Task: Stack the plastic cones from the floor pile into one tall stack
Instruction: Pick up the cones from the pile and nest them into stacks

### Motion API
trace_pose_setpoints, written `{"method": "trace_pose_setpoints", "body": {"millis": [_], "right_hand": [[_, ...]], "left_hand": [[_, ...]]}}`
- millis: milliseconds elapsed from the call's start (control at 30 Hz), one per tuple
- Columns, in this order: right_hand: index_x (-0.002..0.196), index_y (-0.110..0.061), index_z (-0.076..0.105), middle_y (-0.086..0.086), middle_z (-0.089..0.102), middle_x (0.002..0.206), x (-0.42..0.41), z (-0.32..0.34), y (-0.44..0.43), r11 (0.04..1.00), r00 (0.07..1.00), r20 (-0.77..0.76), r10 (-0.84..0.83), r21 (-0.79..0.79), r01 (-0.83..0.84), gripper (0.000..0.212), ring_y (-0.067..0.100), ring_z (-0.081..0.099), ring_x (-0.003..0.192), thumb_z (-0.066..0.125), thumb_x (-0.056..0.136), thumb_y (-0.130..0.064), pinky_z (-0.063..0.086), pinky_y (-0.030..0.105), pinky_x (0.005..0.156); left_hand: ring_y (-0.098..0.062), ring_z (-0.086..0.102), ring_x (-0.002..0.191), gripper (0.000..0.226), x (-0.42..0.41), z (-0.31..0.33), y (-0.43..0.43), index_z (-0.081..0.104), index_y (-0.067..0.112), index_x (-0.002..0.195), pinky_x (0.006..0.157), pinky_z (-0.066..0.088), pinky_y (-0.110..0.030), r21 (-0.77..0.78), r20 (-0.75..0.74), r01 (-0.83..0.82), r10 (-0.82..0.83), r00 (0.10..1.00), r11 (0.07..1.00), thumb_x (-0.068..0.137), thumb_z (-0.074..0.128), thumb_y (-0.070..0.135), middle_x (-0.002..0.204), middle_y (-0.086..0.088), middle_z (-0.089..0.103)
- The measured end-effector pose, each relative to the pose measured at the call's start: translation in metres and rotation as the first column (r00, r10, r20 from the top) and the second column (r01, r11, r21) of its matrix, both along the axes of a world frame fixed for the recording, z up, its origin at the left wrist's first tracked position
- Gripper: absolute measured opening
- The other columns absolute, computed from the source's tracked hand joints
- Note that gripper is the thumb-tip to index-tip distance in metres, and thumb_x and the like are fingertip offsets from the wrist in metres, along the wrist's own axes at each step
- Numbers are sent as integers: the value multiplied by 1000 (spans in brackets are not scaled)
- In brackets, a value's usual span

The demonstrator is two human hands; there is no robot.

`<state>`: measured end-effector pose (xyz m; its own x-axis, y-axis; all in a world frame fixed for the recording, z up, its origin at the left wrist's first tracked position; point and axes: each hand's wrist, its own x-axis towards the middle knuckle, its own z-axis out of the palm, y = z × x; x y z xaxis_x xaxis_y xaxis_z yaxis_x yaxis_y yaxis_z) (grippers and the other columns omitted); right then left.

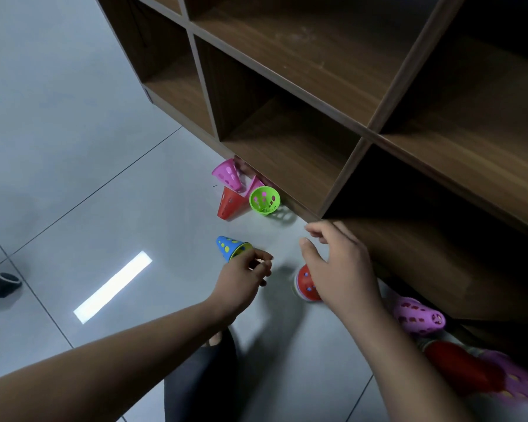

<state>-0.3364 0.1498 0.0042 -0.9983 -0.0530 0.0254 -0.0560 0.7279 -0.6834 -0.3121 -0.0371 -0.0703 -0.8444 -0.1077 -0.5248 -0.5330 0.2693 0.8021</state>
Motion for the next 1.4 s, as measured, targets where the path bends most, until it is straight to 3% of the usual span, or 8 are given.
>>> {"method": "trace_pose_setpoints", "body": {"millis": [233, 400, 567, 700, 867, 1133, 1233, 1400], "right_hand": [[126, -21, 62, 4, 57, 126, -54, -41, -61, 942, 958, 165, 233, 206, -264, 33, 33, 58, 112, 60, 93, -20, 51, 46, 93], [144, -20, 46, 6, 43, 148, -74, -55, -86, 858, 911, 319, 261, 355, -371, 47, 38, 52, 126, 54, 98, -16, 47, 46, 97], [146, -26, 50, 3, 37, 152, -76, -59, -100, 819, 882, 403, 243, 402, -409, 54, 34, 53, 129, 51, 97, -6, 48, 42, 96], [137, -19, 59, 5, 48, 143, -70, -61, -103, 804, 917, 347, 198, 477, -355, 44, 32, 55, 126, 52, 96, -4, 47, 40, 98], [116, -19, 64, 1, 57, 122, -55, -60, -96, 875, 974, 143, 178, 429, -223, 32, 29, 60, 108, 55, 90, -3, 47, 37, 81], [100, -21, 65, -5, 63, 99, -24, 3, -52, 1000, 975, -222, 25, -5, -27, 16, 18, 62, 85, 64, 96, -6, 52, 37, 74], [106, -25, 60, -9, 68, 93, -11, 30, -27, 949, 984, -97, -151, -293, 117, 16, 11, 67, 84, 62, 101, -10, 53, 28, 74], [116, -21, 60, 4, 67, 75, 4, 34, 11, 710, 943, 152, -296, -626, 323, 17, 13, 57, 59, 56, 106, -8, 45, 21, 54]], "left_hand": [[-18, 75, 69, 22, -3, -13, -39, 59, 38, 119, 65, 50, -28, -68, -29, -131, 129, 991, 989, 101, 61, 25, 86, 0, 78], [-12, 77, 73, 12, 1, -18, -59, 72, 35, 106, 81, 59, -37, -104, -61, -212, 207, 976, 972, 101, 64, 29, 91, 7, 79], [-4, 71, 80, 16, 3, -17, -75, 75, 32, 86, 75, 55, -31, -243, -103, -218, 198, 975, 945, 97, 67, 25, 83, 16, 77], [-2, 66, 71, 17, 4, -7, -80, 68, 36, 102, 57, 43, -16, -245, -127, -223, 197, 972, 943, 94, 71, 21, 81, 15, 77], [-4, 68, 75, 28, 5, 8, -80, 62, 38, 114, 66, 48, -26, -165, -148, -219, 195, 970, 962, 93, 78, 27, 80, 12, 77], [-18, 72, 81, 19, -1, 37, -73, 67, 35, 113, 70, 56, -39, -33, -237, -280, 264, 935, 959, 99, 71, 23, 85, 3, 78], [-14, 72, 81, 17, -5, 46, -65, 71, 31, 114, 66, 55, -28, 44, -237, -295, 296, 925, 955, 101, 69, 20, 86, 2, 78], [-11, 61, 72, 18, -11, 55, -40, 77, 18, 113, 60, 47, -20, 229, -175, -259, 301, 937, 938, 104, 63, 10, 81, 1, 74]]}}
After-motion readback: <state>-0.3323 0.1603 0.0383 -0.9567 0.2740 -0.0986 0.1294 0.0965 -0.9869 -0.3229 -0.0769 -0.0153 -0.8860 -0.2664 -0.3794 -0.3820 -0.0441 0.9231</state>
